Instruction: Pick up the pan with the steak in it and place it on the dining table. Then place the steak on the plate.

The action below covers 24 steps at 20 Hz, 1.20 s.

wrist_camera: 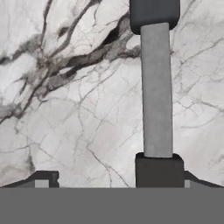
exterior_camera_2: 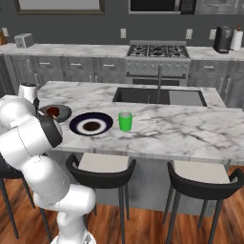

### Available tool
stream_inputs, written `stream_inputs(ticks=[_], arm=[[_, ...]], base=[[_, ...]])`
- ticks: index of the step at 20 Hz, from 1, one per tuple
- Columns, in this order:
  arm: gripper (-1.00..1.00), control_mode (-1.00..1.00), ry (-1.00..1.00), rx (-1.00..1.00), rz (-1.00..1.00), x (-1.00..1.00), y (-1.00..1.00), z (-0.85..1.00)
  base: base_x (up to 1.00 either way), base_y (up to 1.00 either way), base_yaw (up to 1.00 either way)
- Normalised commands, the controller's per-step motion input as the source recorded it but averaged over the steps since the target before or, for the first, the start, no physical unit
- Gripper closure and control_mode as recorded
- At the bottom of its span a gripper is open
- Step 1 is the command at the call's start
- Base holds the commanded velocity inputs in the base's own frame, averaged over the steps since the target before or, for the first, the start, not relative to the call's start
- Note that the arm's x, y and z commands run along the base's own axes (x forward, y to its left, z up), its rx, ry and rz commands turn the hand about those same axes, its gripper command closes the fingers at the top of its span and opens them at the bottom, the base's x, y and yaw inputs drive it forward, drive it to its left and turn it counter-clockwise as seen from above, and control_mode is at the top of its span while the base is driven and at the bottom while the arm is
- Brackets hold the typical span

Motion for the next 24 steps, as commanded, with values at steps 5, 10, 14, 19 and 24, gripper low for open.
stream_inputs(ticks=[5,10,14,19,24], arm=[[-1.00,-1.00,-0.09,0.00,-0.03,-0.16,-0.06,0.47],[-1.00,-1.00,-0.06,-0.10,-0.01,-0.33,-0.25,-0.01],[-1.00,-1.00,-0.01,-0.24,0.00,-0.10,-0.19,-0.70],[-1.00,-1.00,-0.05,-0.13,0.00,0.09,-0.21,-0.43],[-1.00,-1.00,0.00,0.00,-0.04,0.34,-0.04,0.68]], base=[[0.00,0.00,0.00],[0.00,0.00,0.00],[0.00,0.00,0.00],[0.00,0.00,0.00],[0.00,0.00,0.00]])
